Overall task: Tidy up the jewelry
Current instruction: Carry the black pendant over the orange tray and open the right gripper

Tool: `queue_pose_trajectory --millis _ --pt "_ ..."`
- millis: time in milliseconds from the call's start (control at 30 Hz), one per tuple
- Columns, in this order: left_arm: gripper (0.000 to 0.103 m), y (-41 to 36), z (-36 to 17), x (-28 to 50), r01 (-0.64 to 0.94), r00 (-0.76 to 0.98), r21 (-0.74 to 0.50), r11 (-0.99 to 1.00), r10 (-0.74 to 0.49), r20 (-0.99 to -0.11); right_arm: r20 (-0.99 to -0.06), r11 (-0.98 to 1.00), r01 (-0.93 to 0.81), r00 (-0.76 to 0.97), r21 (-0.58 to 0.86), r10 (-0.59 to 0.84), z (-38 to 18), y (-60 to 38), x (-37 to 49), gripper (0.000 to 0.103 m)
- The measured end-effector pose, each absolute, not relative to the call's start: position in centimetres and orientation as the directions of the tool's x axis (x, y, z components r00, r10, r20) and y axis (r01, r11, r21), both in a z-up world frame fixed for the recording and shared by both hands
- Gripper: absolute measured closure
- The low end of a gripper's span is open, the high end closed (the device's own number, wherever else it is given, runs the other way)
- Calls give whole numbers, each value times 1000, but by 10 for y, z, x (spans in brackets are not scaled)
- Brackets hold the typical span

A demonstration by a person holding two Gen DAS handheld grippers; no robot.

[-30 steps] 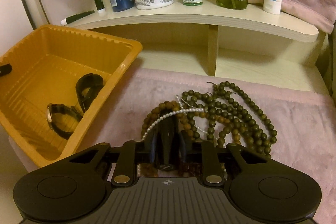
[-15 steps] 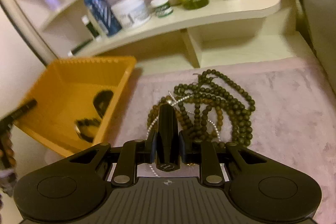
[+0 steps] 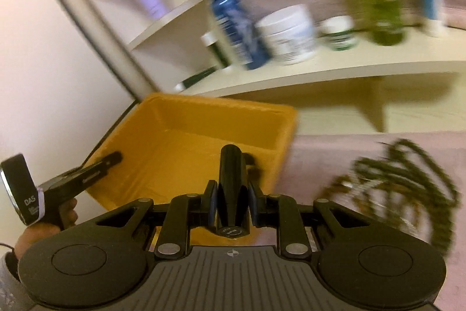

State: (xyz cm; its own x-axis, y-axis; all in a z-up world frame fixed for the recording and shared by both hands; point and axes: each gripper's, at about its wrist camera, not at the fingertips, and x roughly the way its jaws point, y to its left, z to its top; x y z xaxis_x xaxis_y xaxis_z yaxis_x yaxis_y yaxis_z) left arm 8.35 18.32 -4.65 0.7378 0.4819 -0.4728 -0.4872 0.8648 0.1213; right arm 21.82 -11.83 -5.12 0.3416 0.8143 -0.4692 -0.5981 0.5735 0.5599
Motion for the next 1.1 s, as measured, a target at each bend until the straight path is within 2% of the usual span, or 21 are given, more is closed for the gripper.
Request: queue_pose_trajectory --millis 433,667,700,767,833,967,1100 --pt "84 184 -47 85 -482 735 125 867 478 -481 -535 566 -682 294 464 792 -80 -38 237 81" --pt "84 183 -47 86 -485 731 128 865 481 -484 -509 569 -692 328 444 796 -81 -32 240 80" --pt "84 183 -47 86 -484 731 129 866 481 -484 -500 570 -688 335 450 799 -80 -33 241 78" --pt "84 183 -47 86 -484 728 133 865 483 -486 -470 568 -681 355 463 808 -76 -38 242 70" --pt "83 183 -48 86 -484 728 135 864 484 -486 -442 568 -675 376 472 814 -70 -46 242 52" --pt "83 183 -48 87 -485 727 135 864 484 -487 -403 578 -658 418 484 814 -57 -64 241 49" --pt "83 182 -48 87 -486 726 134 864 484 -488 -403 614 -619 464 490 789 -51 -94 237 48"
